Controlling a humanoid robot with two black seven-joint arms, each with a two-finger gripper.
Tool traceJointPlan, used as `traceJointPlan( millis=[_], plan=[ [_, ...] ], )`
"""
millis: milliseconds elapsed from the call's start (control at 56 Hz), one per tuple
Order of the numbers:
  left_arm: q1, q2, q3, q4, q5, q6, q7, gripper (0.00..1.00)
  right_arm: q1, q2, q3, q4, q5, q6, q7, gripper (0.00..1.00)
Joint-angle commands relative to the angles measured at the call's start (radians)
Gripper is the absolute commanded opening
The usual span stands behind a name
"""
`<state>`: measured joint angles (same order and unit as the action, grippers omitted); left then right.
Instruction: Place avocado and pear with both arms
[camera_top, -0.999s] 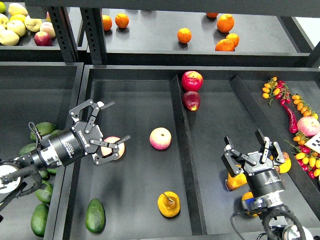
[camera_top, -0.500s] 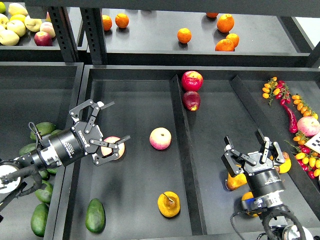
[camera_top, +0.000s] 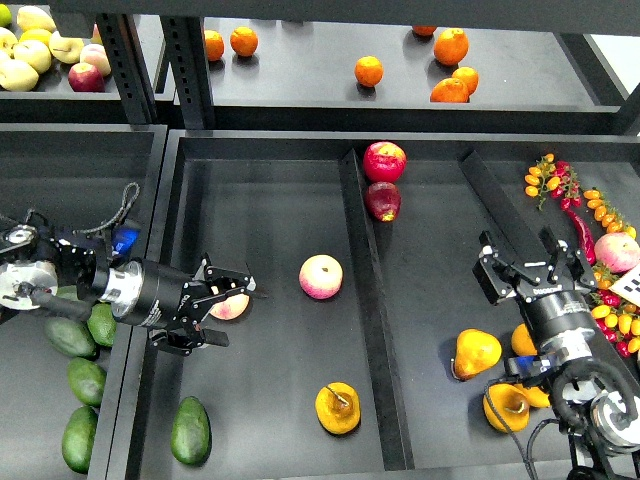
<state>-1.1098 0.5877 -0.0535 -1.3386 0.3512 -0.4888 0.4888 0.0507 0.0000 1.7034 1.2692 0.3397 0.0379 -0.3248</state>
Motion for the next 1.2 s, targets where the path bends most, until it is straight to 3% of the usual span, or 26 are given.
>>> traceJointPlan(
  millis=[0,250,571,1178],
  plan=[
    [-0.079,-0.040,0.110,0.010,-0.003,0.000,0.000,1.00,0.026,0.000,0.002,-0.021,-0.001,-0.004,0.001,1.00],
    [-0.084,-0.132,0.211,0.018,0.002,0.000,0.000,1.00,0.031,0.000,0.016,-0.036,-0.002,-0.004,0.001,1.00],
    [-0.085,-0.250,0.308,0.127,0.012,0.000,0.000,1.00,0.066,0.000,0.070,-0.085,-0.002,-0.004,0.001,1.00],
    [-0.119,-0.330,0.495,0.183,0.054,0.000,0.000,0.99,0.081,0.000,0.122,-0.099,0.001,-0.004,0.001,1.00]
  ],
)
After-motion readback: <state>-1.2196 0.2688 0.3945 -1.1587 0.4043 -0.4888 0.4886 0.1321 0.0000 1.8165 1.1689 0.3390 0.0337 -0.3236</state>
